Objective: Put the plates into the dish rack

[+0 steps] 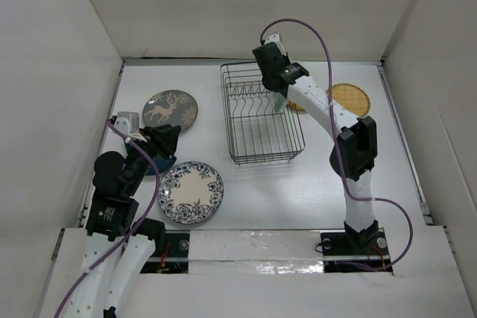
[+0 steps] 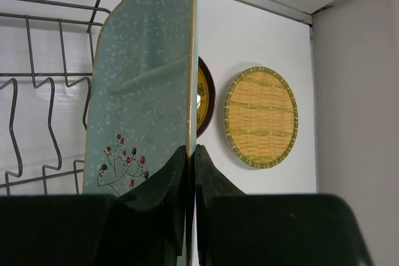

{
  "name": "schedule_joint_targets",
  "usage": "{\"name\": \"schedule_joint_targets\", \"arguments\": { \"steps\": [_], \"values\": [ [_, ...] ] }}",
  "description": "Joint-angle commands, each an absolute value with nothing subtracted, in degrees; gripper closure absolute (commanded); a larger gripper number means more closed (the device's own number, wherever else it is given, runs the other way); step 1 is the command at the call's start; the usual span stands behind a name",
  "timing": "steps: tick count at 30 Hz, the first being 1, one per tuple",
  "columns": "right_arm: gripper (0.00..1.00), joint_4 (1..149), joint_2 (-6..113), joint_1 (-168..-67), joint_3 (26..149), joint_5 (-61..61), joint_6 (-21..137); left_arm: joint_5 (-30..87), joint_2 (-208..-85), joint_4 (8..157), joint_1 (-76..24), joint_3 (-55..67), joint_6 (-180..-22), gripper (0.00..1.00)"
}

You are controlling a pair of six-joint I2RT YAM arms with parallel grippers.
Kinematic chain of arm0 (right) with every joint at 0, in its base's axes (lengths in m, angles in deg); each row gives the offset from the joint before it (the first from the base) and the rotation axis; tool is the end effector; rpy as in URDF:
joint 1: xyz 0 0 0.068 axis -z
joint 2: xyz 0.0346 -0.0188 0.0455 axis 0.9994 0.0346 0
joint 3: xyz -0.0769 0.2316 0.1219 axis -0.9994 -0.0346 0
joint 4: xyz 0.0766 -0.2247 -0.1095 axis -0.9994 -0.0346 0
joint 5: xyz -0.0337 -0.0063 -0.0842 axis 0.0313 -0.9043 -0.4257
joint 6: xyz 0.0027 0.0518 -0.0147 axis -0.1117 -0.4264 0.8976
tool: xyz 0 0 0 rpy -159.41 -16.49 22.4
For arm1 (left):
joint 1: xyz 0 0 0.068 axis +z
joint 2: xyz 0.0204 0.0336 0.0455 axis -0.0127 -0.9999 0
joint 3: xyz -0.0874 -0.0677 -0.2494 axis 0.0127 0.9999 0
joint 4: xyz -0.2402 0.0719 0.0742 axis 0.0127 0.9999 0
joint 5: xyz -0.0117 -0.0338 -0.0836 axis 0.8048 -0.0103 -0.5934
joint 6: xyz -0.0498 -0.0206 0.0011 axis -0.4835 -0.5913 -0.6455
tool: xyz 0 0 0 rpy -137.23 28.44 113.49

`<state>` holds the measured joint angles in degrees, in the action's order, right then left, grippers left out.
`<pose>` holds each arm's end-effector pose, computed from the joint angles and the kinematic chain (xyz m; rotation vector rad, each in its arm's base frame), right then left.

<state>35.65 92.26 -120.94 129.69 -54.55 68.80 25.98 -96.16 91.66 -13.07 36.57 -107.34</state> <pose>0.4094 0.2339 0.3280 -0.2710 2.0896 -0.6461 0.1022 -0.0319 0.3705 0.1076 1.4346 -0.5861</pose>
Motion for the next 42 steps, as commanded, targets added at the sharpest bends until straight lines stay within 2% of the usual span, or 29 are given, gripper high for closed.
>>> {"name": "schedule_joint_targets", "arguments": {
  "steps": [1, 10, 22, 31, 42],
  "values": [
    [1.0, 40.4, 93.0, -122.6, 132.3, -60.6, 73.2, 26.1, -96.5, 89.9, -13.3, 35.2, -106.5, 0.69],
    [1.0, 50.7, 86.9, -123.7, 132.1, -61.7, 82.3, 26.0, -96.7, 89.9, -13.3, 35.3, -106.5, 0.69],
    [1.0, 51.4, 87.6, -123.7, 127.5, -61.3, 82.3, 26.0, -96.7, 89.9, -13.3, 35.4, -106.5, 0.69],
    [1.0, 58.6, 84.6, -122.6, 124.3, -61.7, 88.0, 25.9, -97.1, 89.8, -13.3, 35.2, -106.5, 0.69],
    [1.0, 58.6, 83.1, -121.5, 120.8, -60.3, 86.1, 25.9, -97.1, 89.8, -13.3, 35.5, -106.5, 0.68]
  ]
}}
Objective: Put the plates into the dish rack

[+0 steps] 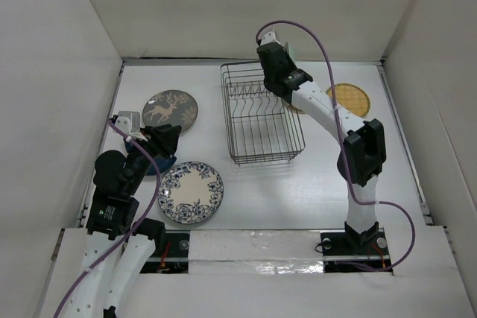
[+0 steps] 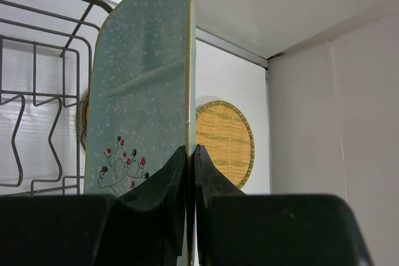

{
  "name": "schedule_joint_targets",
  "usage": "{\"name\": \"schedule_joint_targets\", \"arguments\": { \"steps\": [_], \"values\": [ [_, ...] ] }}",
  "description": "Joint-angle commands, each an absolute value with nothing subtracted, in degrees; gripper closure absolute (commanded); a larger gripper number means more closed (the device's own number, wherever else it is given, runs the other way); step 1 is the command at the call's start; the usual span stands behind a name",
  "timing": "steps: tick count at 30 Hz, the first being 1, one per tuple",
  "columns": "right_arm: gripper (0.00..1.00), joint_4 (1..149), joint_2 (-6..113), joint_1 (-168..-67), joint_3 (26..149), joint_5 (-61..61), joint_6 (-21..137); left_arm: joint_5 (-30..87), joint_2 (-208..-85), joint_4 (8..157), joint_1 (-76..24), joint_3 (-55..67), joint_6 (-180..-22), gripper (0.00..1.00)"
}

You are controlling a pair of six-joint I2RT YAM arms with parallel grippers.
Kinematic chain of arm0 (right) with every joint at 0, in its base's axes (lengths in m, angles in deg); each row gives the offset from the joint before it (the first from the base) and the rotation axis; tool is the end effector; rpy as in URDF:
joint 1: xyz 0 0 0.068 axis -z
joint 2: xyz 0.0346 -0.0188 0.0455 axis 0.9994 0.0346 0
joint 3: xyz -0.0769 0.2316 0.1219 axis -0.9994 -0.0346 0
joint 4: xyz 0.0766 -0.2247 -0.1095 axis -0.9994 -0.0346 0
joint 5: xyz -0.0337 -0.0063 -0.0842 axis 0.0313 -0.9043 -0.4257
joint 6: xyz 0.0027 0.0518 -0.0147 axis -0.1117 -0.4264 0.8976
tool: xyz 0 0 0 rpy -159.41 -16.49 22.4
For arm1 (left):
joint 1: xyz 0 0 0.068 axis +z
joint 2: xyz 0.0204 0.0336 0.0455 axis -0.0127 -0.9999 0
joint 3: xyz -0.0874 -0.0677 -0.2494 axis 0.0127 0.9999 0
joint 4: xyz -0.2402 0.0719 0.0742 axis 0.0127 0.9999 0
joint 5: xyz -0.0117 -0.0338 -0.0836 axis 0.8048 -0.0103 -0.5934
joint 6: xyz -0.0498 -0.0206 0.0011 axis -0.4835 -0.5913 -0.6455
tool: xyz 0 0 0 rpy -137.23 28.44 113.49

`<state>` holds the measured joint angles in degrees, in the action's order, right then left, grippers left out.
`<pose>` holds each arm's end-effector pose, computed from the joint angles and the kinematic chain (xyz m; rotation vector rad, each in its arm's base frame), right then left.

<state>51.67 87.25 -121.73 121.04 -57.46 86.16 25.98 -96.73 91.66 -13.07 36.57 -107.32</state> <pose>0.4014 0.2349 0.3405 -0.4181 1.9249 -0.7650 0.1047 -0.0326 0.3696 0.1070 1.4446 -0.5854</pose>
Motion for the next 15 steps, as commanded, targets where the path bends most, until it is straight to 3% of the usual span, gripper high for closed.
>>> {"name": "schedule_joint_targets", "arguments": {
  "steps": [1, 15],
  "values": [
    [1.0, 58.4, 83.4, -121.5, 120.4, -60.1, 85.6, 25.8, -97.1, 89.7, -13.3, 35.5, -106.5, 0.68],
    [1.0, 61.9, 87.0, -124.3, 112.6, -58.2, 82.9, 25.8, -97.2, 89.8, -13.3, 35.4, -106.5, 0.68]
  ]
}}
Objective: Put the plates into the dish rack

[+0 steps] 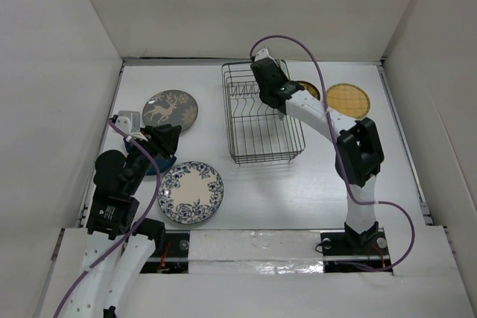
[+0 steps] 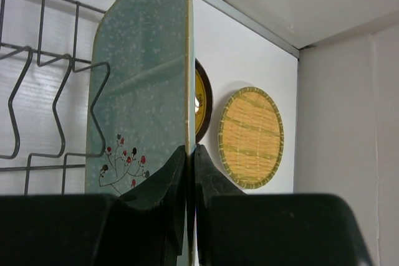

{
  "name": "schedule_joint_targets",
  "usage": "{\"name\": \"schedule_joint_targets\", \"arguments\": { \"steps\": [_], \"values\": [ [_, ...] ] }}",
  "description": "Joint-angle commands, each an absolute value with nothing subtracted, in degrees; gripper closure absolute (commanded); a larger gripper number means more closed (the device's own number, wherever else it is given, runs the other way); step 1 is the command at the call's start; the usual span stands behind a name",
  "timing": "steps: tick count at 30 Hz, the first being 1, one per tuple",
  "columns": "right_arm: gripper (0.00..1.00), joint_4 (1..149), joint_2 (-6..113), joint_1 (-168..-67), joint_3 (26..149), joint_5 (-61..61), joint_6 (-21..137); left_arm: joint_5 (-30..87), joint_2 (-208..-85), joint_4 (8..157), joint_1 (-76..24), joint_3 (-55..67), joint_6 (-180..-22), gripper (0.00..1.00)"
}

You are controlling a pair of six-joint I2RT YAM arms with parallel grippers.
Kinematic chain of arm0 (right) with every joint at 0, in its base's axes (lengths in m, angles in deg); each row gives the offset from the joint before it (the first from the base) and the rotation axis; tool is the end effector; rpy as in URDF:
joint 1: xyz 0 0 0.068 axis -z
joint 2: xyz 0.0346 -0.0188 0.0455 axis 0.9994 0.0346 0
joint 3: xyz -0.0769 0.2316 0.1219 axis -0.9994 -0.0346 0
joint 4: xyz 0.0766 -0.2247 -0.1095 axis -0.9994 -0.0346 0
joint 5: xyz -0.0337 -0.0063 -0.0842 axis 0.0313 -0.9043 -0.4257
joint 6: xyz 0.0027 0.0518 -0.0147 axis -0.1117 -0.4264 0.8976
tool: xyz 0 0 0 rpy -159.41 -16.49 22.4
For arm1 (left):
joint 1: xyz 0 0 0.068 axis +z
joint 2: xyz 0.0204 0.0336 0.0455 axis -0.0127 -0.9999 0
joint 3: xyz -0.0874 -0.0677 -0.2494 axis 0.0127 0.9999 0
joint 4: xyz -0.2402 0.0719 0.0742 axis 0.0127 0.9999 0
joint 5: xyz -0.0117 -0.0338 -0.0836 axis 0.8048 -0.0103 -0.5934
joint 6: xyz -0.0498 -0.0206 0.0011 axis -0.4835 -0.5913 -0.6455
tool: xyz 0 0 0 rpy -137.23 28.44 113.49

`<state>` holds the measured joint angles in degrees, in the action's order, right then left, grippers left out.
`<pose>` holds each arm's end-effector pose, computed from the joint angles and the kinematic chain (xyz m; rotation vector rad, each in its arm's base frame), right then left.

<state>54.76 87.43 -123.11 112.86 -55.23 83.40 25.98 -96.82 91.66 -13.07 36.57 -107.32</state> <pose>0.3945 0.2449 0.2954 -0.4842 1.9806 -0.7249 0.1051 -0.0327 0.3695 0.1069 1.4462 -0.5853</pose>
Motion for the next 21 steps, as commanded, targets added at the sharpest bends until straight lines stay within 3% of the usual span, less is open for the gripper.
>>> {"name": "schedule_joint_targets", "arguments": {
  "steps": [1, 11, 14, 15, 16, 18, 21],
  "values": [
    [1.0, 62.1, 87.3, -124.3, 111.8, -58.2, 82.4, 25.8, -97.2, 89.8, -13.3, 35.4, -106.5, 0.68],
    [1.0, 63.5, 88.4, -125.4, 108.5, -59.9, 74.6, 25.9, -97.2, 89.8, -13.3, 35.4, -106.5, 0.68],
    [0.68, 62.1, 86.8, -125.4, 108.0, -59.9, 70.2, 25.9, -97.2, 89.8, -13.3, 35.4, -106.4, 0.68],
    [0.49, 62.0, 86.1, -125.4, 107.5, -59.1, 69.3, 25.9, -97.3, 89.8, -13.3, 35.5, -106.5, 0.68],
    [0.43, 62.0, 85.2, -125.4, 107.3, -58.6, 67.7, 25.7, -97.3, 89.8, -13.3, 35.5, -106.5, 0.68],
    [0.34, 62.3, 81.8, -124.8, 106.8, -56.3, 66.2, 25.8, -97.3, 89.8, -13.3, 35.5, -106.6, 0.68],
    [0.33, 64.4, 75.6, -122.8, 103.7, -52.5, 62.2, 25.8, -97.3, 89.8, -13.3, 35.5, -106.5, 0.68]
  ]
}}
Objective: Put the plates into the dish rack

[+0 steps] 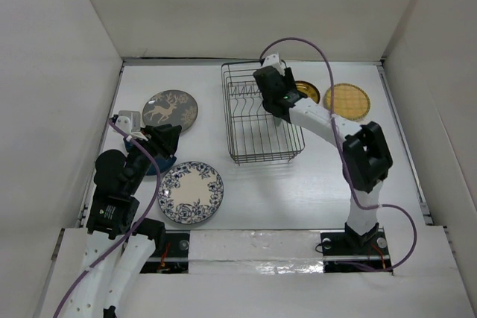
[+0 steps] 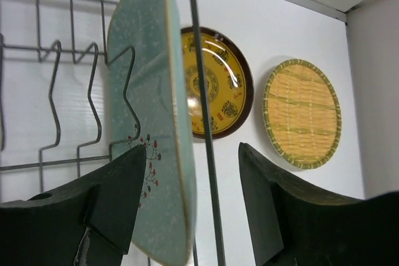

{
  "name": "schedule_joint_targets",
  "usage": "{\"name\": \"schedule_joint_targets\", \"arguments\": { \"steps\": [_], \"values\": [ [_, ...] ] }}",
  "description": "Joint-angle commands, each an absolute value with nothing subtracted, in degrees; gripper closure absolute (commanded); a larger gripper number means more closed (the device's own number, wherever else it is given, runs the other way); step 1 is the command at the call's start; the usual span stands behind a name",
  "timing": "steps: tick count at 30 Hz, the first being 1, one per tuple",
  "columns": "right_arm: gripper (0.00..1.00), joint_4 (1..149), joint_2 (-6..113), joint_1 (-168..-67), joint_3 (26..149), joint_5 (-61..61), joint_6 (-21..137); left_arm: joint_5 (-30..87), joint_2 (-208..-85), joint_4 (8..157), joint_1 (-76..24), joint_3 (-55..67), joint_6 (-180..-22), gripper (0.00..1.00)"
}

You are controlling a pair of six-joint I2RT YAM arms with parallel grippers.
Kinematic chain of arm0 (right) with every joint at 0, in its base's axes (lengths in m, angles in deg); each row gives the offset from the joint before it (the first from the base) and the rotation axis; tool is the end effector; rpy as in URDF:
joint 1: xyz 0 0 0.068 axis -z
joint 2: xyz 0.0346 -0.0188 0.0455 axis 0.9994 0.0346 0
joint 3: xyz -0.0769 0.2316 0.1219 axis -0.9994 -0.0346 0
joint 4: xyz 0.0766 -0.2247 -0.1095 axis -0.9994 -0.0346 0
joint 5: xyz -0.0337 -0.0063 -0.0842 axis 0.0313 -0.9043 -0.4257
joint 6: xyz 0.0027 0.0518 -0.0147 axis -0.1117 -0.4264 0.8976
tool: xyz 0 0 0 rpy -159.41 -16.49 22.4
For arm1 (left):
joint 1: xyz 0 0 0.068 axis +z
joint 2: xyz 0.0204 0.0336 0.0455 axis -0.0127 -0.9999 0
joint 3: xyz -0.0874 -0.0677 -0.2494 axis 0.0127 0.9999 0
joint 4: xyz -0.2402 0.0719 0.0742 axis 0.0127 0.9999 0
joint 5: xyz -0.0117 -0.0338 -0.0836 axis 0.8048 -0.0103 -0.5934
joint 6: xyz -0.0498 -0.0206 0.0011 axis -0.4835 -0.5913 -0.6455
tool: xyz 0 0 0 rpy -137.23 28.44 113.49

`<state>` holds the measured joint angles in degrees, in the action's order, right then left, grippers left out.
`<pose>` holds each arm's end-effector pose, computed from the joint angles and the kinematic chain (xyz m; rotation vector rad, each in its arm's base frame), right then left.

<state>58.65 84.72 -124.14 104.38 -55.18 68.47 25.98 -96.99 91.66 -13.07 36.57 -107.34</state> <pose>0.3782 0.2433 0.2724 -0.2580 2.0137 -0.5673 0.1058 -0.0328 0.3692 0.1064 1.4493 -0.5854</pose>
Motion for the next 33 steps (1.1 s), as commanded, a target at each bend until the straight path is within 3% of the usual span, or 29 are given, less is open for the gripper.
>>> {"name": "schedule_joint_targets", "arguments": {
  "steps": [1, 3, 4, 5, 6, 7, 12, 13, 14, 15, 18, 33],
  "values": [
    [0.33, 65.4, 73.8, -122.0, 100.3, -51.3, 59.9, 25.9, -97.2, 89.8, -13.3, 35.5, -106.6, 0.68],
    [0.39, 70.8, 67.8, -118.5, 95.3, -47.4, 57.0, 25.9, -97.3, 89.8, -13.3, 35.5, -106.6, 0.68],
    [0.48, 72.9, 65.8, -116.9, 92.4, -46.1, 53.0, 25.9, -97.2, 89.8, -13.3, 35.5, -106.6, 0.68],
    [0.65, 76.5, 63.8, -115.1, 86.7, -44.9, 50.6, 25.8, -97.2, 89.8, -13.3, 35.5, -106.6, 0.68],
    [0.99, 78.9, 62.0, -110.6, 83.5, -41.8, 47.9, 25.8, -97.3, 89.8, -13.3, 35.5, -106.6, 0.68],
    [1.0, 81.1, 58.8, -107.9, 80.3, -39.8, 42.6, 25.8, -97.3, 89.8, -13.3, 35.5, -106.6, 0.68],
    [1.0, 90.9, 54.9, -89.7, 64.0, -23.9, 26.8, 25.5, -97.4, 89.8, -13.3, 35.5, -106.6, 0.68],
    [0.96, 92.4, 55.0, -84.4, 62.4, -22.5, 22.8, 25.6, -97.4, 89.8, -13.3, 35.5, -106.6, 0.68],
    [0.91, 94.9, 55.5, -82.1, 60.9, -21.2, 21.1, 25.5, -97.5, 89.8, -13.3, 35.5, -106.6, 0.68],
    [0.78, 95.8, 56.0, -80.1, 59.9, -19.8, 19.8, 25.5, -97.6, 89.8, -13.3, 35.5, -106.6, 0.68],
    [0.52, 96.6, 60.0, -74.8, 59.1, -17.9, 16.7, 25.4, -97.6, 89.8, -13.3, 35.5, -106.6, 0.68],
    [0.49, 98.1, 79.5, -69.6, 68.2, -4.6, 5.8, 26.5, -98.0, 89.8, -13.3, 35.5, -106.4, 0.68]
  ]
}}
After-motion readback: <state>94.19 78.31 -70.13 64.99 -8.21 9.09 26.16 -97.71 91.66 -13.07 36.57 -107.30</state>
